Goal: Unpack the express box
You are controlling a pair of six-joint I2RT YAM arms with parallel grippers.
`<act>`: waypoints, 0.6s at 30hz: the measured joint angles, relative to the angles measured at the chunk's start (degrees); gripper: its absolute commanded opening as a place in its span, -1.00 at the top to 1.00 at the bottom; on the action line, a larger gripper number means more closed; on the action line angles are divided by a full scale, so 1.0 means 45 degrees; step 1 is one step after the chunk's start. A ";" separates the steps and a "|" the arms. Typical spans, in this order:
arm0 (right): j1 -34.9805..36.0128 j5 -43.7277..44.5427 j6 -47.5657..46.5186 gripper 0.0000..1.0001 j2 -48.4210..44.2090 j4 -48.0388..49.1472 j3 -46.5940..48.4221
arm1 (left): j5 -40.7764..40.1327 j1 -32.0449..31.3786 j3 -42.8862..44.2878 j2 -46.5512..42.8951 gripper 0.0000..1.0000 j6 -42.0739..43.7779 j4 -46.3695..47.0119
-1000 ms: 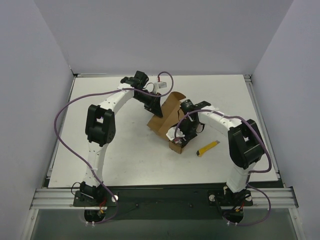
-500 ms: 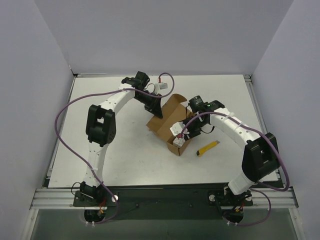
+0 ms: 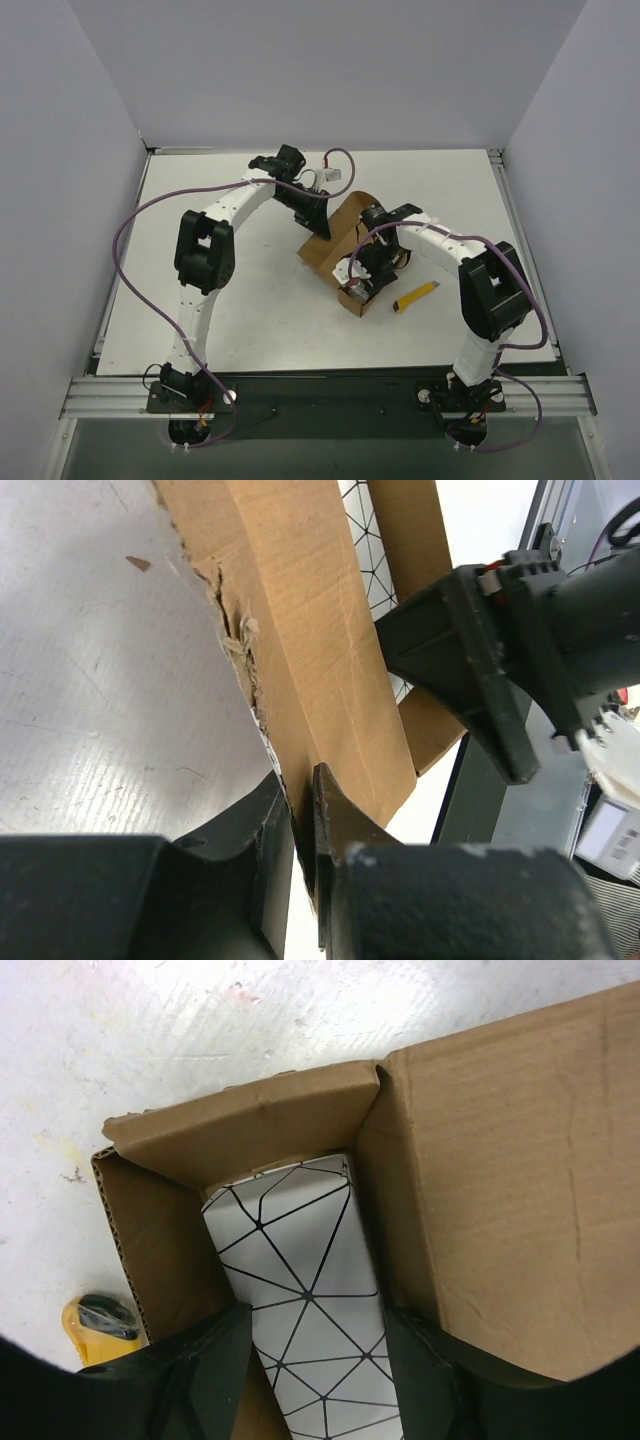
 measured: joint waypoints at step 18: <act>0.0180 0.0855 -0.0529 -0.47 0.0797 -0.0675 0.0243 | 0.0063 0.0073 0.0000 0.0000 0.62 -0.0010 -0.0039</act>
